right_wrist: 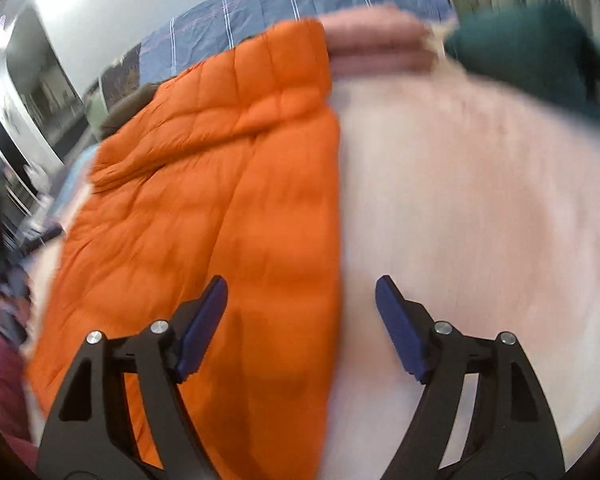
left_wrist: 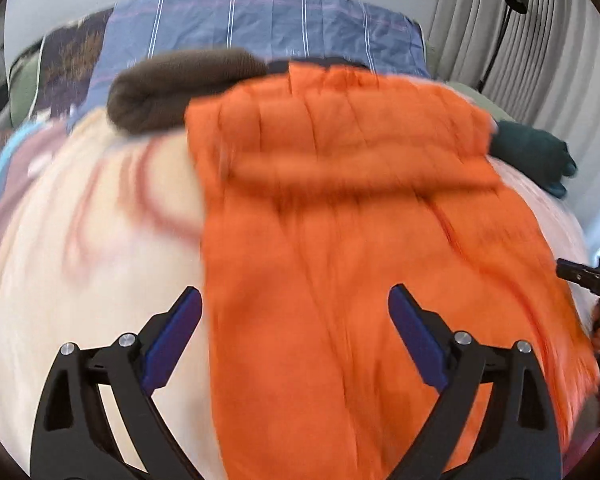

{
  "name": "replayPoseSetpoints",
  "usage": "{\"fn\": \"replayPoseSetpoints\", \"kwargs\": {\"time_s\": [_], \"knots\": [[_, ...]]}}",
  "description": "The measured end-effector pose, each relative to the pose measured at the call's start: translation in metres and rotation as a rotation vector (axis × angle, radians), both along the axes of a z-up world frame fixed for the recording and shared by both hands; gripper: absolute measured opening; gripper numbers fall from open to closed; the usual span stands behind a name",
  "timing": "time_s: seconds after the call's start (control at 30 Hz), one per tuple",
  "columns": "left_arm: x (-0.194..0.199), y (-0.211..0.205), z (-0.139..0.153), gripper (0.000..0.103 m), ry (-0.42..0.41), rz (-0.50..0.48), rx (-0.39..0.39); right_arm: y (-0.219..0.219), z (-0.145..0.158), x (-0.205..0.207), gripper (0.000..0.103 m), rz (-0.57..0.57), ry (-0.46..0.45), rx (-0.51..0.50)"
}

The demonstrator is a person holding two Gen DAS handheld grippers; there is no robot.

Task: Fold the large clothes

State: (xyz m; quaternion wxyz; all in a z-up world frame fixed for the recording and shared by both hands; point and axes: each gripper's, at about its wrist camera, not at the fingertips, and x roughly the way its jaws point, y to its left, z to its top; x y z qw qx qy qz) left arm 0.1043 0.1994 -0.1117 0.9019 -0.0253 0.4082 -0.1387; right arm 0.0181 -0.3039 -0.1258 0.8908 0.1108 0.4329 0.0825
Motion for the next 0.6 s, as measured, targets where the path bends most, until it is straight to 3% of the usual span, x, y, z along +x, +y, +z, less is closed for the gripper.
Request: {"fn": "replayPoseSetpoints", "kwargs": {"time_s": [0.2,0.43,0.6], "knots": [[-0.073,0.009,-0.034,0.094,0.127,-0.027,-0.072,-0.001,-0.003,-0.053,0.065,0.012,-0.005,0.105],[-0.127,0.012,-0.039,0.094,0.095,-0.034,-0.219,-0.001,-0.006,-0.079,0.061,0.048,0.034,0.194],[-0.159,0.008,-0.042,0.085,0.06,0.013,-0.281,-0.002,-0.002,-0.095,0.061,0.059,0.037,0.217]]}}
